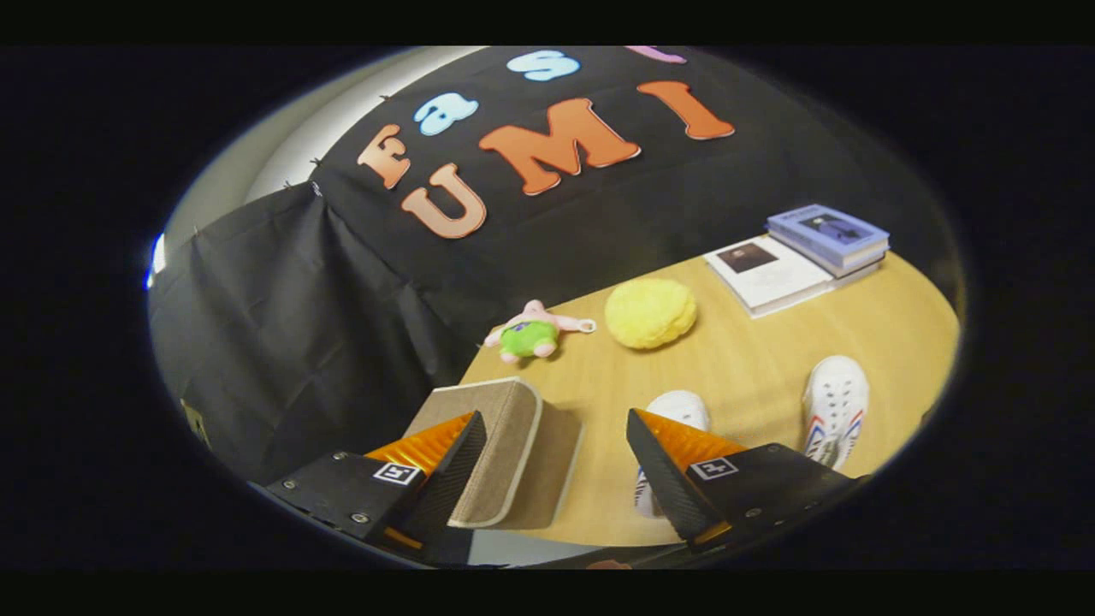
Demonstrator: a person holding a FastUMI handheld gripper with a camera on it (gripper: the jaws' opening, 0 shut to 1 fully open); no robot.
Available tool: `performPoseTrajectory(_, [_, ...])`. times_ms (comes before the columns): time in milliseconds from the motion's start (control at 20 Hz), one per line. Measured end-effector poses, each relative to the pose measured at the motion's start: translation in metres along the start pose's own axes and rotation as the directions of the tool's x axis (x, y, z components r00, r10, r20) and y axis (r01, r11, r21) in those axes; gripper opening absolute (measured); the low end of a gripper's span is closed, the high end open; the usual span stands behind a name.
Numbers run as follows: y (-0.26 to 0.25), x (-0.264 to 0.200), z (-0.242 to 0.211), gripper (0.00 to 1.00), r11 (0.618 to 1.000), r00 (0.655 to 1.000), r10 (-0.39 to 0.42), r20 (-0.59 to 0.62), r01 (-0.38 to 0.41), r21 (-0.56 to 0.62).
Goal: Open the storage box then place both shoes into the box .Put the left shoe in first, then the right shoe, with the right side of both shoes facing outward in a uniform manner.
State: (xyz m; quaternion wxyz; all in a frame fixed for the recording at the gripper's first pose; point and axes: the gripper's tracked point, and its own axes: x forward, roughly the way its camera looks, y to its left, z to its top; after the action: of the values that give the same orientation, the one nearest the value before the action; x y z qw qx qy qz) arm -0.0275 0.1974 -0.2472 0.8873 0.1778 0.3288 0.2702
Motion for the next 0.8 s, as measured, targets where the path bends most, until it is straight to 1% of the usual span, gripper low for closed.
performPoseTrajectory(150, [0.012,0.021,-0.026,0.98,0.991,0.992,0.093,-0.085,-0.084,0.099])
performPoseTrajectory(350, [0.017,0.045,-0.053,0.98,0.967,0.97,0.177,-0.167,-0.14,0.211])
performPoseTrajectory(550, [0.041,0.059,-0.072,0.98,0.901,0.921,0.328,-0.209,-0.239,0.363])
performPoseTrajectory(700, [0.048,0.069,-0.093,0.98,0.866,0.89,0.385,-0.245,-0.256,0.431])
performPoseTrajectory(800, [0.056,0.071,-0.103,0.98,0.836,0.863,0.431,-0.262,-0.272,0.477])
